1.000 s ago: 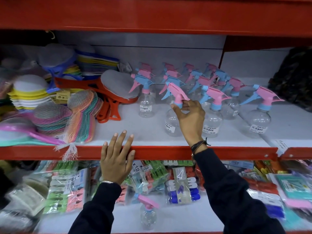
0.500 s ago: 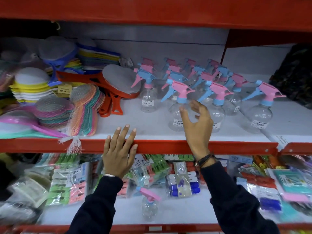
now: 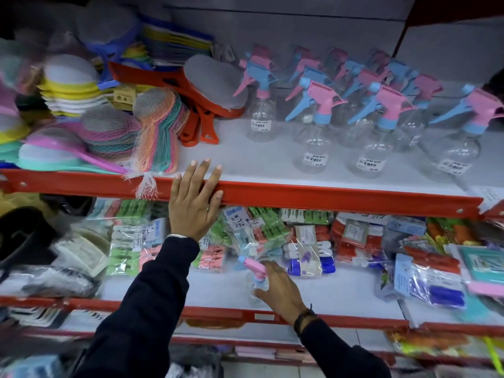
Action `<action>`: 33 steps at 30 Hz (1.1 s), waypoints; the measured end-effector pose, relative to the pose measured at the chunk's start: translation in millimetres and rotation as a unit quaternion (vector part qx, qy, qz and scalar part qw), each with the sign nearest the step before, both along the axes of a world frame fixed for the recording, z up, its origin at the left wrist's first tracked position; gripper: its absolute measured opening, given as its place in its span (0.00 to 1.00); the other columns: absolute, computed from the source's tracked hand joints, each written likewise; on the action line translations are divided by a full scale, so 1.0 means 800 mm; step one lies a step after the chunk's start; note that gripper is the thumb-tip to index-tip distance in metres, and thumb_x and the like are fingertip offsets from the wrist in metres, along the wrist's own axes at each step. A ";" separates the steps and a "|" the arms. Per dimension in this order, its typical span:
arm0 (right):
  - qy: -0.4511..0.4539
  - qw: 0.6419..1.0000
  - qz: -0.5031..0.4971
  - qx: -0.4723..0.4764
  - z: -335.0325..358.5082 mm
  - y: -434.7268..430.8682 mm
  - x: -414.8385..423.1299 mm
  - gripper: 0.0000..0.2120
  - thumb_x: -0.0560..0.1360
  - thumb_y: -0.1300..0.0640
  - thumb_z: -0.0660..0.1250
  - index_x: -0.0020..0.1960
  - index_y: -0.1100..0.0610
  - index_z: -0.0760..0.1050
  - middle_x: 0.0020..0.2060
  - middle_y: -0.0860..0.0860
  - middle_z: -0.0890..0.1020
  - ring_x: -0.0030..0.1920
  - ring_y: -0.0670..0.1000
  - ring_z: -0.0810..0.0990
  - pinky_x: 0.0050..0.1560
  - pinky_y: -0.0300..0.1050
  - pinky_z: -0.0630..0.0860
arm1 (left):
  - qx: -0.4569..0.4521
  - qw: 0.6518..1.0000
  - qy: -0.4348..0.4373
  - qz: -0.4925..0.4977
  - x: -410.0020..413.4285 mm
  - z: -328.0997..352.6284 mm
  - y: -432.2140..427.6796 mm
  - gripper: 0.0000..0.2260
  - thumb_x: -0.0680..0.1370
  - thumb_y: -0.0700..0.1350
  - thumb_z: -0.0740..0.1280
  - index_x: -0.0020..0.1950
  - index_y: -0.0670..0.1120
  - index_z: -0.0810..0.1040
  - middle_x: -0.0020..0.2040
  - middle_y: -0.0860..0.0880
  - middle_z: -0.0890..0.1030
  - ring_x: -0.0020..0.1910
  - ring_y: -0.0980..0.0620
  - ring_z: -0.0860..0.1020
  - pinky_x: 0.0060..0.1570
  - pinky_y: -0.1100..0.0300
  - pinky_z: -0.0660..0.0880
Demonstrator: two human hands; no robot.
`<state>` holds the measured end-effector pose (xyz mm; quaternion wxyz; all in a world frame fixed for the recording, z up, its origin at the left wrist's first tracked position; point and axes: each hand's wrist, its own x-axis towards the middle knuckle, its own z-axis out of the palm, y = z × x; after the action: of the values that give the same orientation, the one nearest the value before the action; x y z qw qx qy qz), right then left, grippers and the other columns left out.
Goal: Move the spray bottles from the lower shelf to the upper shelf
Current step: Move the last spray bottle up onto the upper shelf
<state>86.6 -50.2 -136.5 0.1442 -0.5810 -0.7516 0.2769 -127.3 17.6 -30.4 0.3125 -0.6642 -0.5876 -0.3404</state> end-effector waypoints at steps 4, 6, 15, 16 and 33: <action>0.078 0.997 -0.026 0.006 -0.007 0.010 0.008 0.14 0.69 0.56 0.72 0.53 0.56 0.76 0.49 0.52 0.79 0.48 0.53 0.77 0.45 0.44 0.73 | 0.004 1.000 -0.003 -0.001 0.000 0.000 0.001 0.20 0.81 0.52 0.52 0.72 0.52 0.63 0.71 0.47 0.69 0.72 0.49 0.60 0.72 0.54 0.50; 0.130 0.991 -0.029 0.023 0.009 0.012 0.015 0.14 0.67 0.55 0.74 0.51 0.54 0.78 0.44 0.48 0.78 0.44 0.47 0.77 0.41 0.36 0.71 | 0.001 1.000 -0.002 -0.002 0.000 0.000 0.001 0.20 0.81 0.53 0.52 0.73 0.52 0.62 0.71 0.47 0.69 0.72 0.48 0.60 0.72 0.54 0.50; 0.342 0.915 -0.045 0.207 0.196 -0.004 0.035 0.13 0.63 0.46 0.74 0.47 0.44 0.78 0.44 0.49 0.83 0.43 0.53 0.81 0.43 0.42 0.78 | -0.011 1.000 -0.010 -0.003 0.000 0.001 -0.001 0.20 0.81 0.53 0.52 0.72 0.52 0.63 0.71 0.47 0.70 0.72 0.48 0.61 0.72 0.54 0.51; 0.369 0.900 -0.044 0.228 0.218 -0.002 0.034 0.15 0.63 0.44 0.74 0.49 0.45 0.78 0.44 0.50 0.83 0.42 0.55 0.81 0.43 0.50 0.80 | -0.013 1.000 -0.010 -0.003 0.001 0.002 -0.001 0.20 0.81 0.53 0.52 0.72 0.52 0.63 0.70 0.47 0.70 0.72 0.48 0.61 0.72 0.54 0.51; 0.292 0.862 -0.147 0.387 0.299 0.146 -0.056 0.15 0.68 0.52 0.74 0.50 0.59 0.79 0.45 0.54 0.79 0.39 0.50 0.76 0.37 0.27 0.68 | -0.060 0.998 -0.020 -0.010 0.000 0.011 -0.009 0.20 0.81 0.54 0.48 0.73 0.53 0.62 0.70 0.48 0.70 0.72 0.49 0.61 0.72 0.55 0.49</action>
<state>41.9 66.5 102.4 0.6089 -0.4751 -0.6278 0.0964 -127.0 10.5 -21.6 0.2570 -0.6805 -0.6063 -0.3212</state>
